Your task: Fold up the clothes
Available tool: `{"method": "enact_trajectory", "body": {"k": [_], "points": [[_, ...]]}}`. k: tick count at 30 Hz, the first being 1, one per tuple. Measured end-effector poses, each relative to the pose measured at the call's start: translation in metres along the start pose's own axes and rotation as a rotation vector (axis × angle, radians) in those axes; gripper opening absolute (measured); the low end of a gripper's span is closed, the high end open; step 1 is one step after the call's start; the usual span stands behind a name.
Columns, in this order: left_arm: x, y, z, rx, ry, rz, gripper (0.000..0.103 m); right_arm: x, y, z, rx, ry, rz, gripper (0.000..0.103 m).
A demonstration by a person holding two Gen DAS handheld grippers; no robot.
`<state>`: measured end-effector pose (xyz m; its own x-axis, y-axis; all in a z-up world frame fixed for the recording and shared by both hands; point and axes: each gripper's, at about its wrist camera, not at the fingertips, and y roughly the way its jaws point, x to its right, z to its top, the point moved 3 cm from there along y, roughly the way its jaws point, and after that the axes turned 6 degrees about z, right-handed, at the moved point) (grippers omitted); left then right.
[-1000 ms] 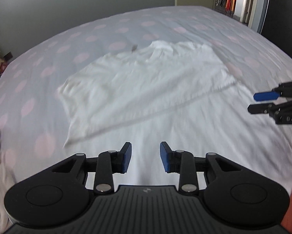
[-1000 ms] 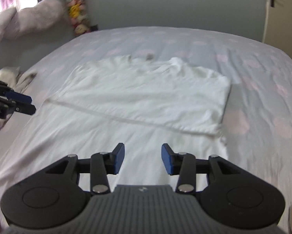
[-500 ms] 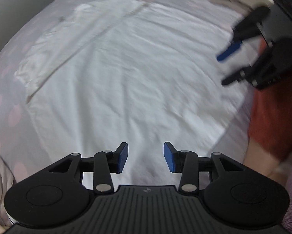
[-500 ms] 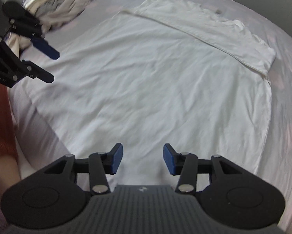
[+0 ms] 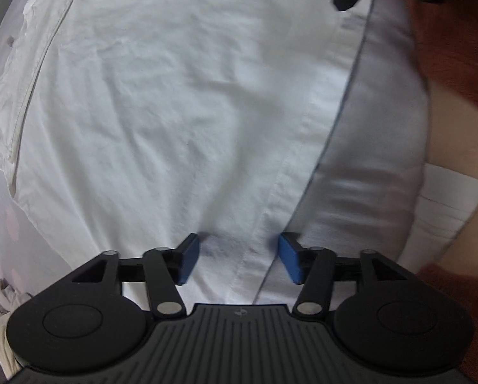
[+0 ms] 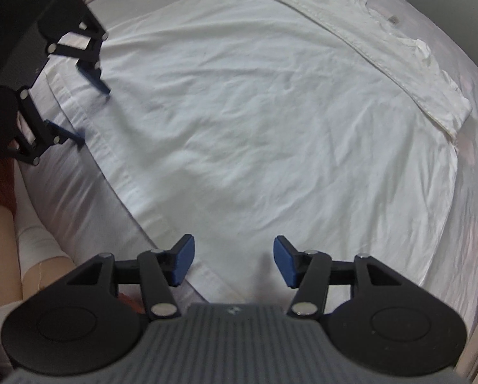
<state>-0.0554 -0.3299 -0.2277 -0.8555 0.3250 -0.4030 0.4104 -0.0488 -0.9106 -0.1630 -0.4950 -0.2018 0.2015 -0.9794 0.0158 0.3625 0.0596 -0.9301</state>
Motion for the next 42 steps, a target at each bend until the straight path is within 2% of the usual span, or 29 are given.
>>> {"method": "enact_trajectory", "body": {"k": [1,3,5,9,11,14,16,18,21,25,29,33,34,36,38,42], "points": [[0.001,0.002,0.0,-0.008,0.012,0.018,0.068,-0.002,0.0,-0.001,-0.004,-0.008,-0.001,0.058],[0.006,0.005,0.0,-0.007,0.029,0.034,0.068,-0.004,0.0,-0.002,-0.012,-0.017,-0.003,0.058],[0.006,0.004,-0.004,-0.001,0.014,0.005,0.053,-0.004,0.0,-0.004,-0.016,-0.018,0.004,0.058],[-0.004,0.003,-0.015,0.009,-0.073,-0.021,0.034,-0.009,0.001,-0.004,-0.032,-0.049,0.024,0.058],[-0.006,0.003,-0.02,0.019,-0.102,0.005,0.018,-0.014,0.006,-0.003,-0.053,-0.085,0.025,0.059],[-0.007,-0.001,-0.027,0.047,-0.126,0.038,0.009,-0.025,0.016,-0.002,-0.106,-0.174,-0.01,0.059],[-0.011,-0.006,-0.031,0.078,-0.148,0.05,0.008,-0.03,0.021,-0.003,-0.13,-0.229,-0.02,0.059],[-0.02,-0.012,-0.037,0.121,-0.211,0.031,0.007,-0.033,0.026,-0.003,-0.155,-0.265,-0.028,0.059],[-0.041,-0.02,-0.048,0.183,-0.352,-0.017,0.007,-0.027,0.031,-0.002,-0.18,-0.242,-0.026,0.06],[-0.065,-0.03,-0.038,0.234,-0.489,-0.049,0.006,-0.019,0.036,-0.001,-0.209,-0.197,-0.047,0.061],[-0.065,-0.032,-0.032,0.232,-0.488,-0.044,0.007,-0.009,0.028,-0.002,-0.186,-0.147,-0.07,0.039],[-0.062,-0.032,-0.032,0.214,-0.464,0.003,0.007,0.023,0.018,-0.002,-0.202,-0.035,-0.137,0.035],[-0.064,-0.03,-0.03,0.212,-0.469,0.015,0.008,0.03,0.016,-0.002,-0.205,-0.033,-0.171,0.033],[-0.065,-0.029,-0.034,0.193,-0.481,0.047,0.017,0.041,0.012,-0.002,-0.202,-0.024,-0.222,0.031],[-0.071,-0.025,-0.038,0.178,-0.513,0.047,0.029,0.054,0.008,-0.004,-0.197,0.013,-0.239,0.031],[-0.088,-0.024,-0.051,0.185,-0.628,0.003,0.031,0.077,-0.004,-0.015,-0.176,0.063,-0.275,0.031]]}}
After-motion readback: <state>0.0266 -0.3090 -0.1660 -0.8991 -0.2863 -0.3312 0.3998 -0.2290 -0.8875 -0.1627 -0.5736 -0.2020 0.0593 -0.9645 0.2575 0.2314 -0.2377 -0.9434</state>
